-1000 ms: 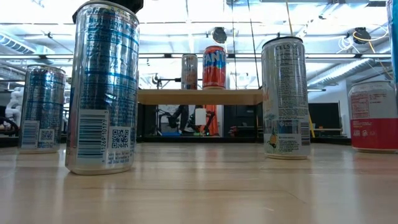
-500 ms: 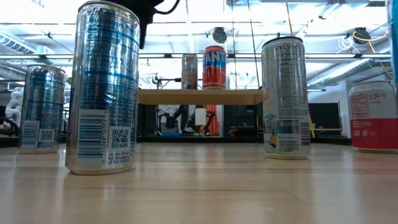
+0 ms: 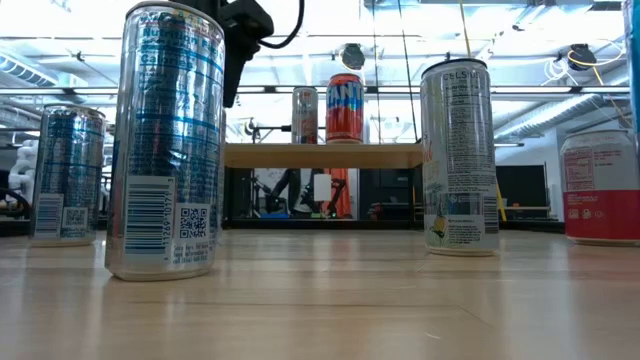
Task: Place canned beverage on shelf
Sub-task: Put the left white and yellow soda can aligned with the other white and yellow soda can on the shelf
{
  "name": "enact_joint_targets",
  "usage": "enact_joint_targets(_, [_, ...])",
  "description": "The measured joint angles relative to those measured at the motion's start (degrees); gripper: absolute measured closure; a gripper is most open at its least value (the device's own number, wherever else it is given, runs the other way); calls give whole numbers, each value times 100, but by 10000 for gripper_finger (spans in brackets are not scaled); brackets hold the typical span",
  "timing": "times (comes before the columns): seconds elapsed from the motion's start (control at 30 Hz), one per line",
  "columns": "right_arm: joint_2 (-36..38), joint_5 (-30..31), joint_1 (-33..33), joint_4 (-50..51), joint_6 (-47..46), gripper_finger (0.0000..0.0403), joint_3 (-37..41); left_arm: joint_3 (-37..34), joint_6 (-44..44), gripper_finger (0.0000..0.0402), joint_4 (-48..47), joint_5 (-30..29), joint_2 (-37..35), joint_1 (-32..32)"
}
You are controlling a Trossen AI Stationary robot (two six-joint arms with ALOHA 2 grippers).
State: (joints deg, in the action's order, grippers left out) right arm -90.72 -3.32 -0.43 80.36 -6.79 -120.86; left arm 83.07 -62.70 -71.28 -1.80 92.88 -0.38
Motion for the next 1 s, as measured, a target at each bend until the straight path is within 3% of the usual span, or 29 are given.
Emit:
enact_joint_targets(0.4, [0, 4, 98, 4, -202, 403, 0, 0, -2, 57, -1, 2, 55, -2])
enact_joint_targets(1.0, [0, 29, 281, -100, -522, 403, 0, -2, 160, 136, 34, 389, 348, 41])
